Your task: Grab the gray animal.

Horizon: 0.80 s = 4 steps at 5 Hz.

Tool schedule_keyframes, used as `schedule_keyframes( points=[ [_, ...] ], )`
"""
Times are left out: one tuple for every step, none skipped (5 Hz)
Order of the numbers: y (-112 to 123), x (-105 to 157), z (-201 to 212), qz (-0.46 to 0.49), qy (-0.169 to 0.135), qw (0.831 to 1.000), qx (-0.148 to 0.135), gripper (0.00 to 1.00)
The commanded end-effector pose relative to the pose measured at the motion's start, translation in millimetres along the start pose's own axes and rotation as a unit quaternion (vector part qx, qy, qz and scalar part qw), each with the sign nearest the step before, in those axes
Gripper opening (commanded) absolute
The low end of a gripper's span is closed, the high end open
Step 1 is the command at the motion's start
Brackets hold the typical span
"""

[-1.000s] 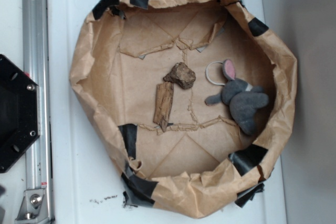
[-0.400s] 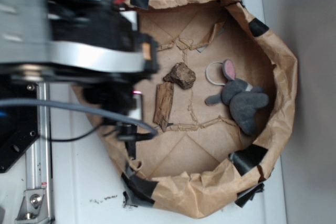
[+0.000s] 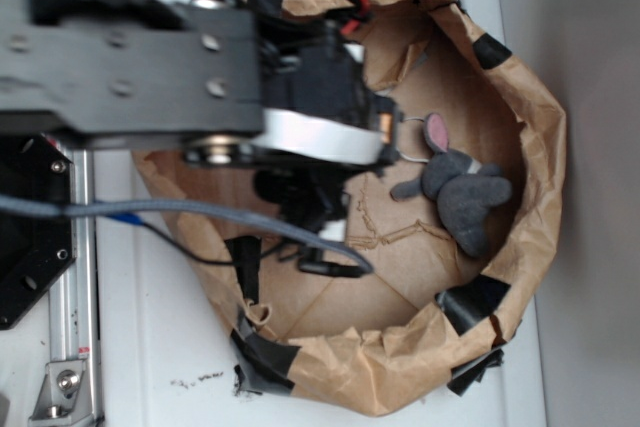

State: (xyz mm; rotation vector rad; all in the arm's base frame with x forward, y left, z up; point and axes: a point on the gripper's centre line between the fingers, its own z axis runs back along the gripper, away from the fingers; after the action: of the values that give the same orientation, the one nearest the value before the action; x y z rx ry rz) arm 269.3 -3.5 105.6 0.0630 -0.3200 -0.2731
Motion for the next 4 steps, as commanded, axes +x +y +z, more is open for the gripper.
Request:
schedule_keyframes(
  points=[
    [-25, 45, -52, -0.108, -0.049, 0.993, 0.021, 1.0],
    [-32, 51, -69, -0.146, -0.072, 0.986, 0.023, 1.0],
    [-26, 62, -62, -0.154, -0.091, 0.983, 0.034, 1.0],
    [-15, 66, -55, -0.147, -0.096, 0.983, 0.047, 1.0]
  ],
)
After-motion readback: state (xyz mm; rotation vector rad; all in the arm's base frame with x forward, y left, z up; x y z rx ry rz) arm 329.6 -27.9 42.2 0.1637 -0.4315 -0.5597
